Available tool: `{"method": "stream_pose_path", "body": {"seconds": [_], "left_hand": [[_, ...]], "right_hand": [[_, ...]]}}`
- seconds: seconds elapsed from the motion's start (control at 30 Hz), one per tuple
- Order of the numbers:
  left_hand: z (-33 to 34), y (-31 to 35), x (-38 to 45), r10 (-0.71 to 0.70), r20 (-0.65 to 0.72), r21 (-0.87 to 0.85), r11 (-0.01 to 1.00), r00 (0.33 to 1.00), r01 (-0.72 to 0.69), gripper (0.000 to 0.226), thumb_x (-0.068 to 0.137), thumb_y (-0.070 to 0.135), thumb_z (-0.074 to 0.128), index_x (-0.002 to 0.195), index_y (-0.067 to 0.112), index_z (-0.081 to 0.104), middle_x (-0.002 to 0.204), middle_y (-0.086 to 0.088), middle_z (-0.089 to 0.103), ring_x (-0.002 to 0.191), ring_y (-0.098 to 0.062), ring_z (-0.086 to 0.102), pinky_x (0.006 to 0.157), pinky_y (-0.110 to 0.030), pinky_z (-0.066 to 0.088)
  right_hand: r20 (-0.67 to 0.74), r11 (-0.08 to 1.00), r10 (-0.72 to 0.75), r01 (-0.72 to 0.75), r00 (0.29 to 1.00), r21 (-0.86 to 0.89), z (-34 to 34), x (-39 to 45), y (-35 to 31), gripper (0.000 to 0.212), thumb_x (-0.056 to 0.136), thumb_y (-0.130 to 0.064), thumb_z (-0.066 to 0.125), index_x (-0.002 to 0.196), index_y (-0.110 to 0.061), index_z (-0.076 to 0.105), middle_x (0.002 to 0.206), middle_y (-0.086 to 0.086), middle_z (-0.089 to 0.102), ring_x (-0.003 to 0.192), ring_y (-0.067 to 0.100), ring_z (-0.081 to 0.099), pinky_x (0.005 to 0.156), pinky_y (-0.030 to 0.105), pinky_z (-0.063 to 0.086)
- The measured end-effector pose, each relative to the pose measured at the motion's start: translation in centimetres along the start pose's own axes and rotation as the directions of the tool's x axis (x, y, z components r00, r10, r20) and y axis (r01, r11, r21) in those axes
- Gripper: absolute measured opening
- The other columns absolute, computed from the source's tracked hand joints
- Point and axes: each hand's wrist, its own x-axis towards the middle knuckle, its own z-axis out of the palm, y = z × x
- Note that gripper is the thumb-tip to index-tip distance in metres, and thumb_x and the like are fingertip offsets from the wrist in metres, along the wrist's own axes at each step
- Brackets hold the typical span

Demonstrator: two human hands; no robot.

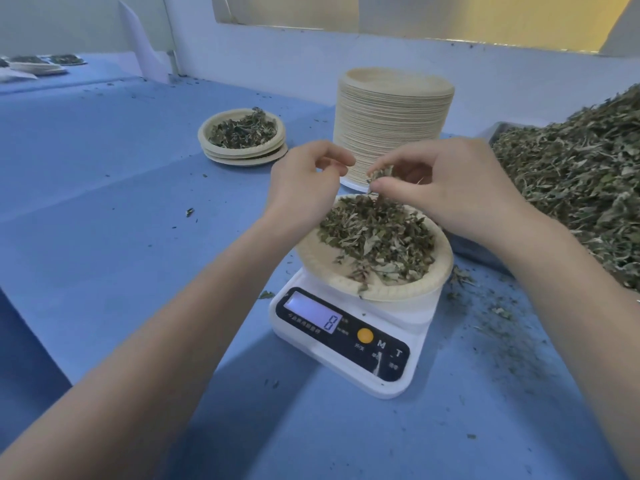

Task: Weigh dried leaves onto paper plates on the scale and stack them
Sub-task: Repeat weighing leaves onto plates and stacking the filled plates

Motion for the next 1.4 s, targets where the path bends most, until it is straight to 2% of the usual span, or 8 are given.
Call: {"method": "stream_pose_path", "body": {"seconds": [0.17,0.23,0.43,0.57,0.7,0.9,1.0,1.4], "left_hand": [[0.7,1.1,0.8,0.049,0.078,0.015,0.999,0.996,-0.050,0.037,0.085,0.002,0.042,0.080,0.032,0.064,0.083,0.011,0.064,0.064,-0.007,0.053,0.057,-0.021,0.045],[1.2,1.7,1.2,0.050,0.143,0.030,0.998,0.989,-0.055,0.032,0.086,0.006,0.046,0.083,0.030,0.067,0.085,0.009,0.066,0.069,-0.008,0.054,0.063,-0.025,0.047],[2.6,2.4,1.9,0.020,0.335,0.136,0.988,0.942,-0.069,0.027,0.088,0.010,0.051,0.087,0.028,0.071,0.083,0.000,0.067,0.067,-0.006,0.053,0.052,-0.012,0.040],[2.5,1.3,1.6,0.013,0.330,0.138,0.988,0.944,-0.062,0.023,0.087,0.011,0.053,0.086,0.026,0.071,0.090,0.000,0.070,0.079,-0.015,0.061,0.076,-0.030,0.050],[1.5,0.3,1.3,0.039,0.237,0.032,0.998,0.971,-0.048,0.024,0.087,0.012,0.055,0.086,0.029,0.072,0.089,0.005,0.070,0.079,-0.009,0.060,0.070,-0.024,0.050],[0.2,-0.6,0.6,0.061,0.094,-0.095,0.994,0.994,-0.052,0.025,0.084,0.009,0.059,0.079,0.031,0.071,0.085,0.007,0.070,0.088,-0.011,0.062,0.077,-0.020,0.049],[0.0,-0.9,0.4,0.034,0.073,-0.103,0.994,0.997,-0.026,0.024,0.084,0.011,0.059,0.078,0.032,0.071,0.084,0.008,0.070,0.090,-0.010,0.063,0.076,-0.019,0.047],[0.1,-1.4,0.2,-0.004,0.076,-0.069,0.998,0.997,0.009,0.026,0.082,0.012,0.058,0.078,0.034,0.070,0.088,0.002,0.070,0.096,-0.022,0.062,0.090,-0.039,0.051]], "right_hand": [[-0.120,0.982,0.075,-0.094,0.990,-0.162,-1.6,0.5,1.6,0.013,0.084,-0.030,0.070,0.096,-0.029,0.071,0.071,-0.016,0.061,0.066,-0.005,0.056,0.065,-0.001,0.038],[-0.151,0.925,0.144,-0.187,0.978,-0.331,-2.6,0.7,3.1,0.017,0.086,-0.030,0.066,0.101,-0.022,0.071,0.086,0.000,0.067,0.079,0.012,0.058,0.076,0.019,0.046],[0.078,0.698,0.505,-0.353,0.860,-0.622,-3.8,-0.2,6.0,0.045,0.089,-0.041,0.061,0.133,-0.032,0.052,0.134,0.014,0.052,0.116,0.035,0.051,0.090,0.047,0.048],[0.123,0.875,0.364,-0.294,0.923,-0.385,-3.4,0.2,5.6,0.027,0.088,-0.040,0.062,0.114,-0.036,0.065,0.106,-0.001,0.066,0.091,0.014,0.058,0.082,0.028,0.045],[0.048,0.946,0.237,-0.219,0.970,-0.237,-2.6,0.7,4.4,0.010,0.088,-0.032,0.064,0.095,-0.033,0.072,0.067,-0.024,0.056,0.066,-0.009,0.052,0.062,-0.001,0.035],[-0.041,0.825,0.285,-0.267,0.958,-0.497,-3.8,0.6,5.9,0.020,0.092,-0.022,0.060,0.107,-0.018,0.072,0.104,0.004,0.070,0.093,0.017,0.059,0.085,0.025,0.039],[0.113,0.684,0.489,-0.300,0.865,-0.665,-4.4,0.1,6.7,0.034,0.089,-0.023,0.063,0.123,-0.019,0.063,0.123,0.011,0.062,0.113,0.029,0.056,0.097,0.037,0.043],[0.184,0.981,0.136,-0.106,0.973,-0.163,-1.8,0.4,2.6,0.017,0.090,-0.035,0.059,0.102,-0.040,0.070,0.092,-0.020,0.064,0.072,-0.018,0.047,0.064,-0.004,0.034]]}}
